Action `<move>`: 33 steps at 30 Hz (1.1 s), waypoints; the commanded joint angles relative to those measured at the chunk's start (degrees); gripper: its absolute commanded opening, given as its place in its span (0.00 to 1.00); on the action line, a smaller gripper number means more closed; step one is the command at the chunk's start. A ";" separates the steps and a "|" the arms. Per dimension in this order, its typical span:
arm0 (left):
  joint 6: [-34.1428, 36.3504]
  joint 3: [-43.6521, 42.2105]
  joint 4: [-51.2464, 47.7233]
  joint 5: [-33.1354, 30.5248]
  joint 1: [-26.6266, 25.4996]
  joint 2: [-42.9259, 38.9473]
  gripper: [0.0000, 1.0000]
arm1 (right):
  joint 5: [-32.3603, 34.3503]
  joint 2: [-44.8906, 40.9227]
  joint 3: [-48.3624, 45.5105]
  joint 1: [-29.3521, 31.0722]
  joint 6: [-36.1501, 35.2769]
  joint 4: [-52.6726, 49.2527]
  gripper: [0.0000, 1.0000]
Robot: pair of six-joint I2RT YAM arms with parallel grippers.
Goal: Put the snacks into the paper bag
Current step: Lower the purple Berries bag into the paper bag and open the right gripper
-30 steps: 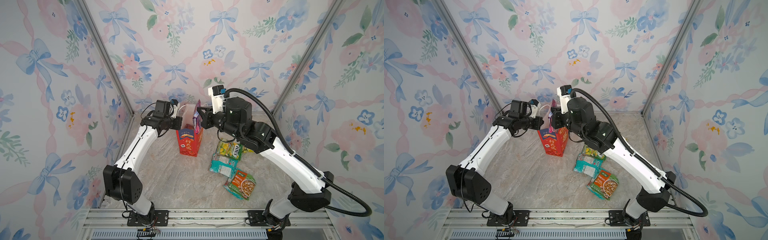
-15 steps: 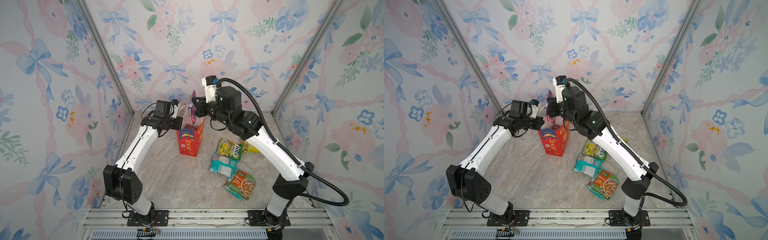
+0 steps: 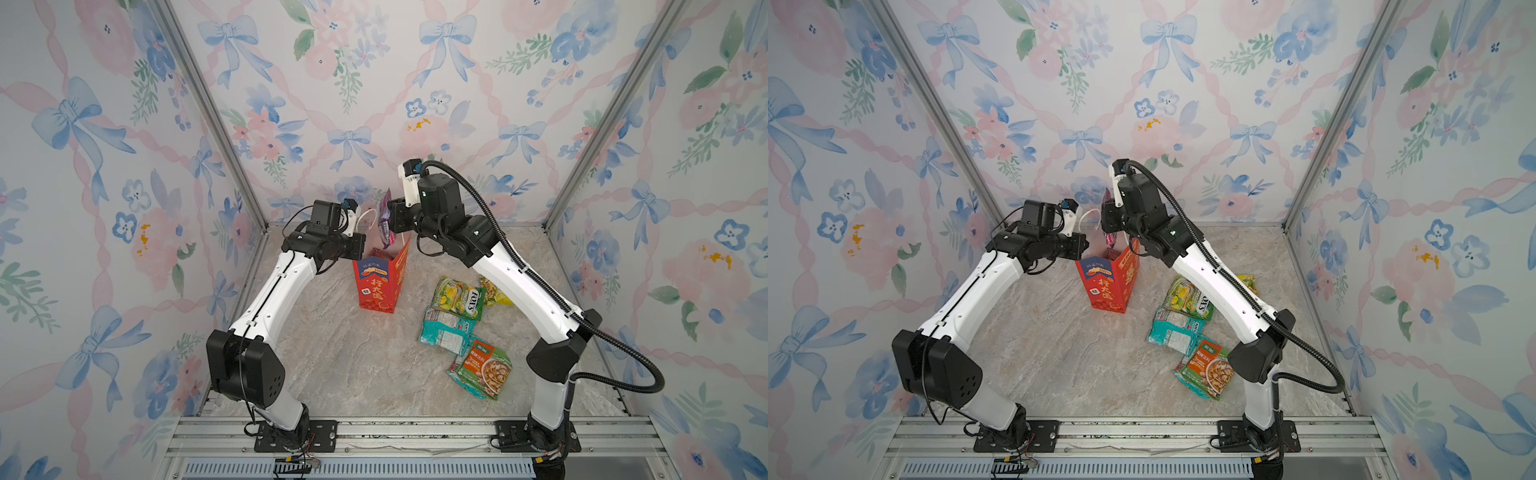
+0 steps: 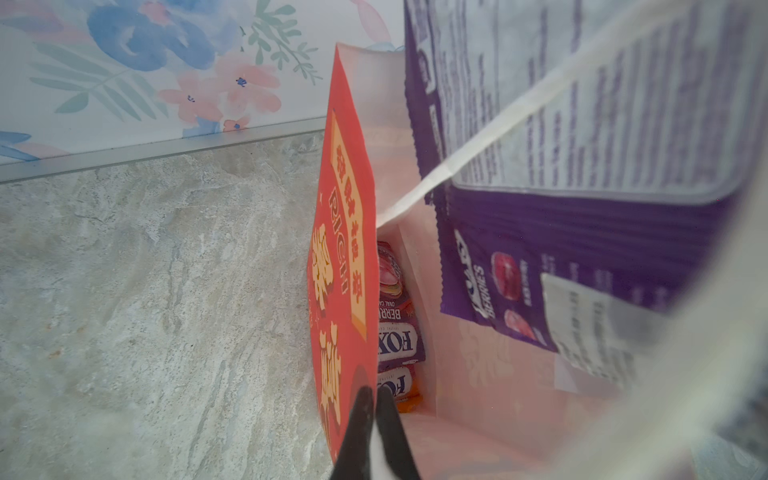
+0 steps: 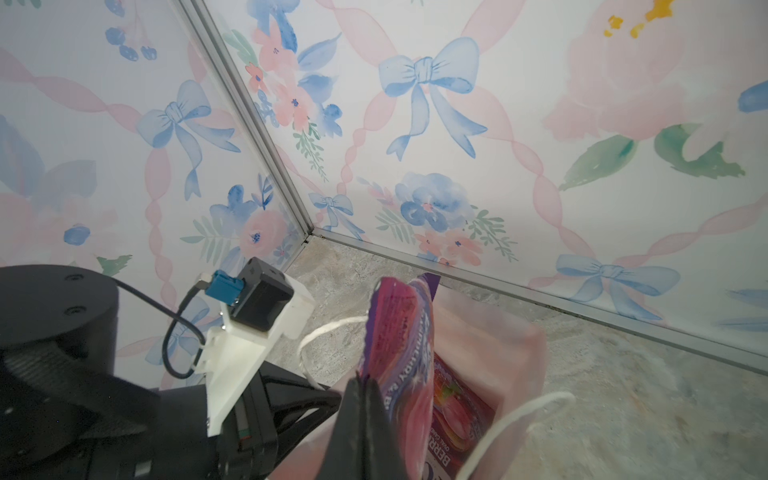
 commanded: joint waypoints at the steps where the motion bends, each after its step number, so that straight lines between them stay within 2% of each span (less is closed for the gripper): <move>1: -0.07 -0.86 -1.00 1.04 -0.32 -0.90 0.00 | 2.77 -1.76 -1.61 -0.82 -2.17 1.03 0.00; 10: -0.10 -0.87 -1.01 0.95 -0.33 -0.85 0.00 | 9.63 -5.11 -10.08 -1.28 -3.88 2.52 0.00; 17: -0.10 -0.86 -1.05 0.95 -0.37 -0.82 0.00 | 10.41 -5.87 -13.58 -1.38 -3.35 3.31 0.00; 25: -0.09 -0.86 -1.01 0.83 -0.37 -0.91 0.00 | 10.06 -5.60 -14.50 -1.38 -2.45 3.90 0.00; 33: -0.05 -0.88 -0.98 0.74 -0.38 -0.97 0.00 | 9.97 -2.87 -10.93 -2.41 -2.41 3.49 0.00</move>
